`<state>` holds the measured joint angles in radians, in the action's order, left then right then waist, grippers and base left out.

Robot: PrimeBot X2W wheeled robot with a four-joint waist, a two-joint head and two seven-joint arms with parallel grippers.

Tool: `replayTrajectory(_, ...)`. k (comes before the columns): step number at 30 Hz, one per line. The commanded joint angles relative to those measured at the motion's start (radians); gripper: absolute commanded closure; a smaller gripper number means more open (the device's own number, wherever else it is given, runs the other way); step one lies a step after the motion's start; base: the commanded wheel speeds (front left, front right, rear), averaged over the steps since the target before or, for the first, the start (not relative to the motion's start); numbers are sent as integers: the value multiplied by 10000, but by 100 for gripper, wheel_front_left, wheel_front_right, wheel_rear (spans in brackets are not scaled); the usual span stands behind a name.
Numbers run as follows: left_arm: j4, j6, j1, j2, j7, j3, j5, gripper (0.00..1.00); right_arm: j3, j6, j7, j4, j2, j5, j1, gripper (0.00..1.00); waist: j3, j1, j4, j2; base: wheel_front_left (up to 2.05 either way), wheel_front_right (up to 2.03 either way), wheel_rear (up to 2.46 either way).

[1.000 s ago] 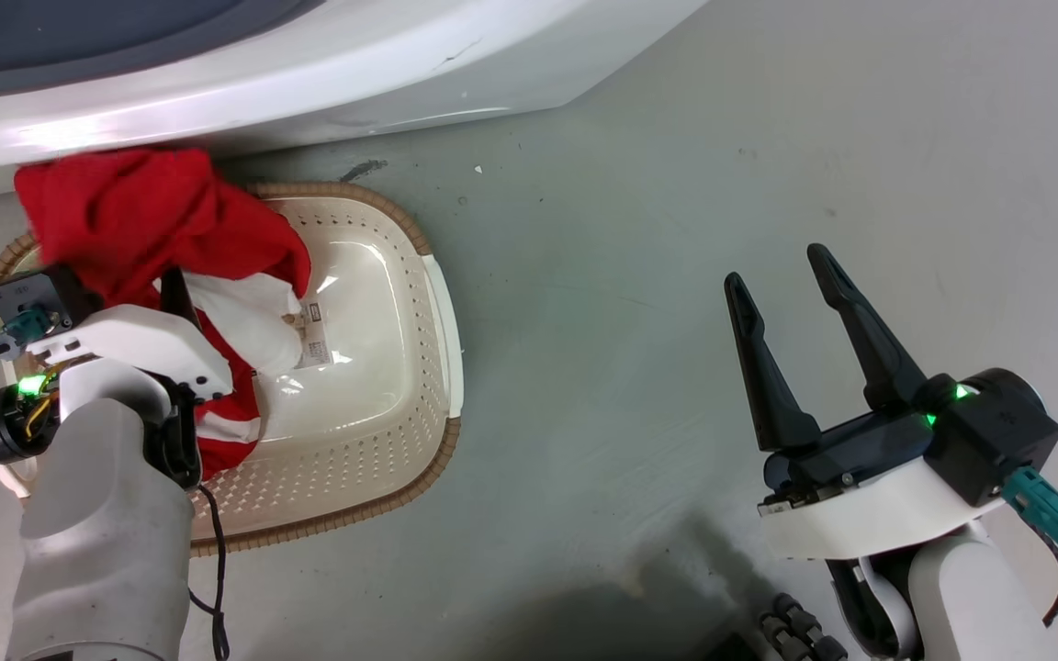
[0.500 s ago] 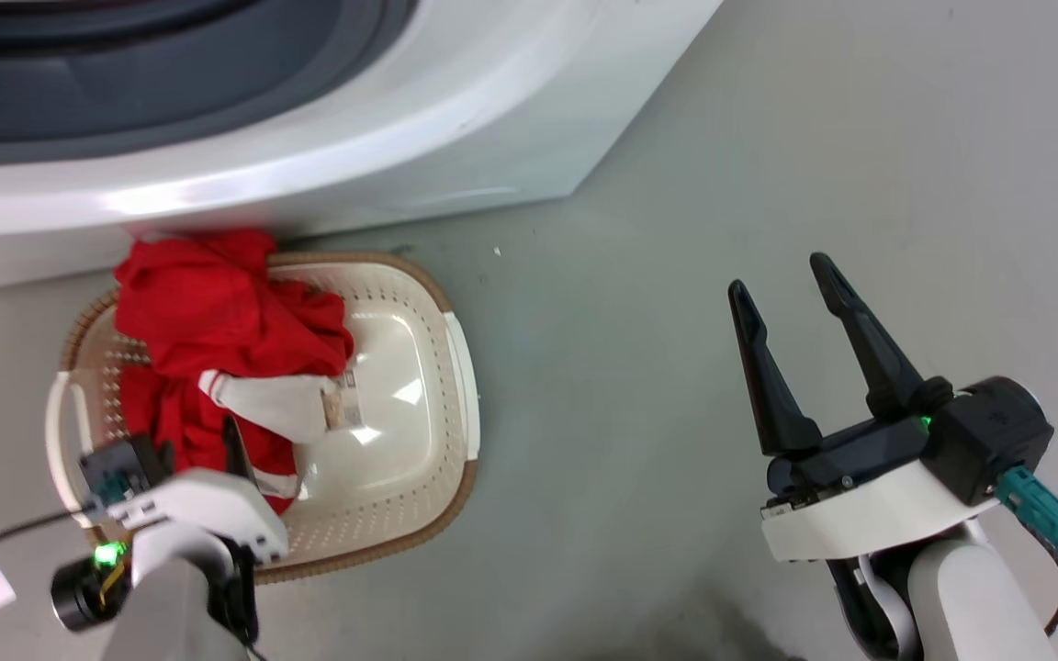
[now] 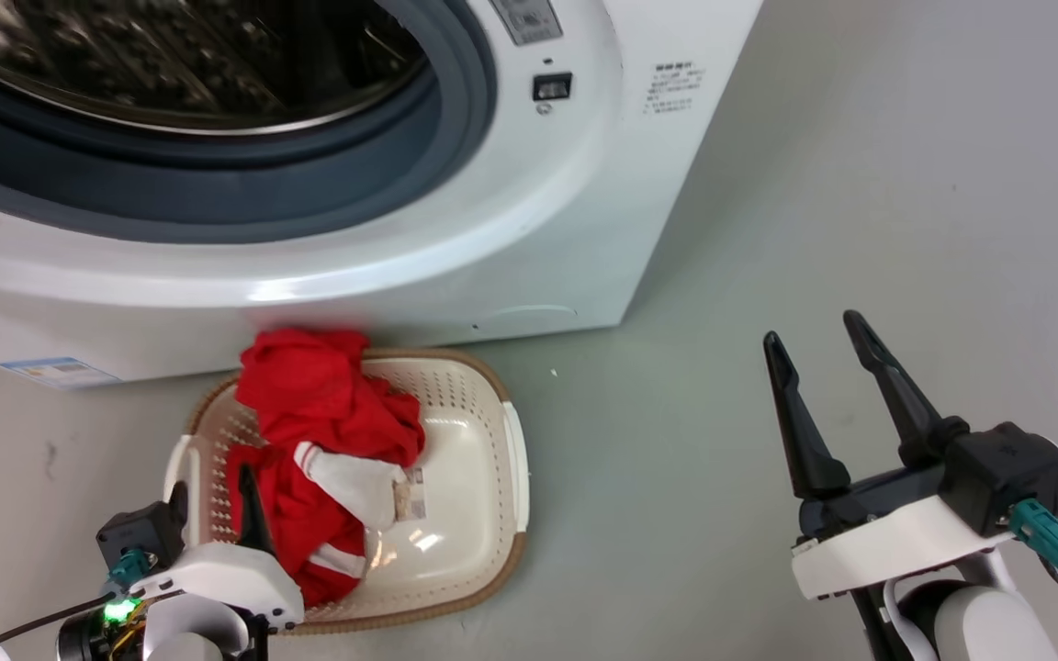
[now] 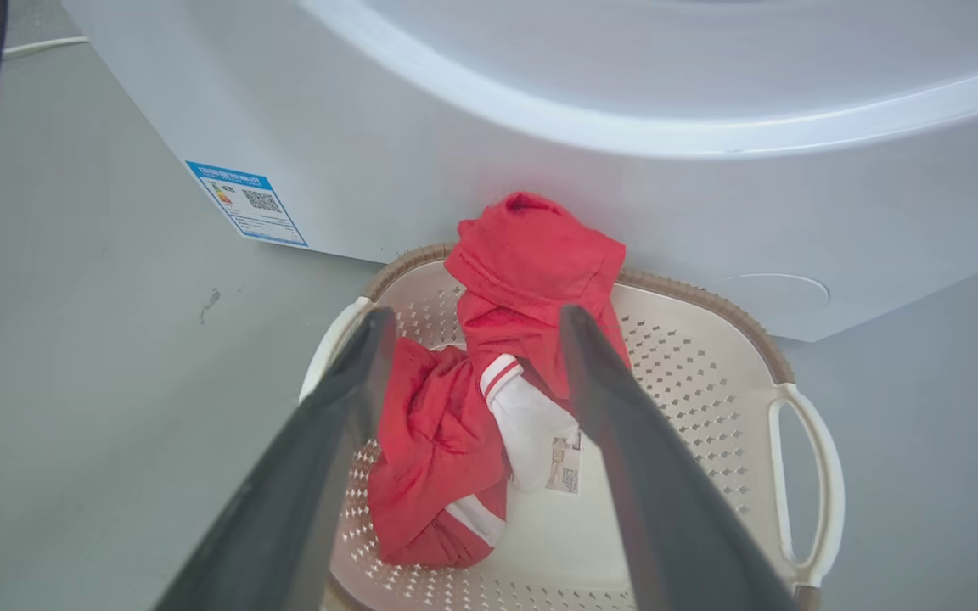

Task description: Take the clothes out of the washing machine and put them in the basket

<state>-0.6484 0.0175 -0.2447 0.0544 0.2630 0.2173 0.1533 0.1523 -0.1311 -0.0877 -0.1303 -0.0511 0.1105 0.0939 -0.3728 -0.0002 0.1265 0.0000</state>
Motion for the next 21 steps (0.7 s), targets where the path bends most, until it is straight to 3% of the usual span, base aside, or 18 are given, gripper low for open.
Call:
replayTrajectory(1, 335, 58, 232, -38, 26, -146, -83, 0, -98, 7, 46, -77, 17, -101, -164, 0, 600, 2, -365, 0, 0, 0, 0)
replayTrajectory(9, 1898, -114, 775, -42, 26, -1072, 17, 0, -446, 7, 285, -130, 17, -190, -632, 0, 1573, 2, -581, 0, 0, 0, 0)
replayTrajectory(21, 4140, -257, 1416, -45, 26, -1860, -712, 0, -783, 7, 495, -154, 17, -324, -1374, 0, 2926, 2, -897, 0, 0, 0, 0)
